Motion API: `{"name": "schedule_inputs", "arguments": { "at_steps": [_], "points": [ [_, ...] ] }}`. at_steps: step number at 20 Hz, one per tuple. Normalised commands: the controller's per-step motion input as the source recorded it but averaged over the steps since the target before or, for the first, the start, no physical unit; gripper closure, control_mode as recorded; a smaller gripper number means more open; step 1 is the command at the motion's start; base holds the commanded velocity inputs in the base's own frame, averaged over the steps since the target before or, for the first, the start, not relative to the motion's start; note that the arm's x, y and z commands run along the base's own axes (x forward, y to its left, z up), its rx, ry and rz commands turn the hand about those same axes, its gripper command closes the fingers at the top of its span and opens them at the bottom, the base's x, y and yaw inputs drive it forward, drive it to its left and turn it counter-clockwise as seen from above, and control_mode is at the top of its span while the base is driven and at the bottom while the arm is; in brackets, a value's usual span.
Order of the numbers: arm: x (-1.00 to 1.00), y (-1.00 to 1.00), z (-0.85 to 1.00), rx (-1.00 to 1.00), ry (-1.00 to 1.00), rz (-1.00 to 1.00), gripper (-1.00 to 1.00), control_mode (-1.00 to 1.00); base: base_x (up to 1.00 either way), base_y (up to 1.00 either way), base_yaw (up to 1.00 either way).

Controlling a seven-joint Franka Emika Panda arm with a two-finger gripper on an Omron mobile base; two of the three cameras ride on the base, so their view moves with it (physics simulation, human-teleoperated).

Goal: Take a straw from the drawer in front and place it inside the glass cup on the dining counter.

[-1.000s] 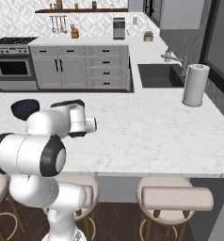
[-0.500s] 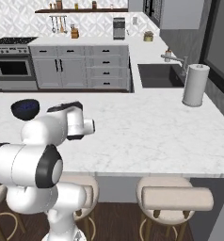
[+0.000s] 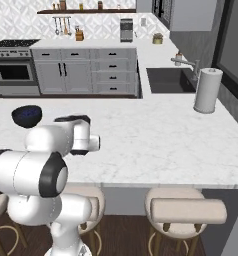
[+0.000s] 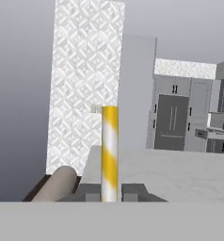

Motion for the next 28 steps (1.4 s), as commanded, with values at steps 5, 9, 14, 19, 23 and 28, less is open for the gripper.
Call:
{"name": "schedule_inputs", "arguments": {
  "at_steps": [5,9,14,19,23,28],
  "points": [
    [0.0,0.0,-0.37,0.03,0.01,0.0,1.0,-1.0,0.0,0.0,0.0],
    [0.0,-0.02,-0.26,0.0,0.0,0.0,1.0,-1.0,0.0,0.0,0.0],
    [0.0,-0.09,-0.02,0.0,0.0,0.0,-1.0,-1.0,0.0,0.0,0.0],
    [0.0,-0.2,0.01,0.0,0.0,0.0,-1.0,-1.0,0.0,0.0,0.0],
    [0.0,-0.14,0.3,0.0,0.0,0.0,-1.0,-1.0,0.0,0.0,0.0],
    [-0.07,-0.08,0.82,0.0,-0.04,0.0,-1.0,-1.0,0.0,0.0,0.0]
  ]
}}
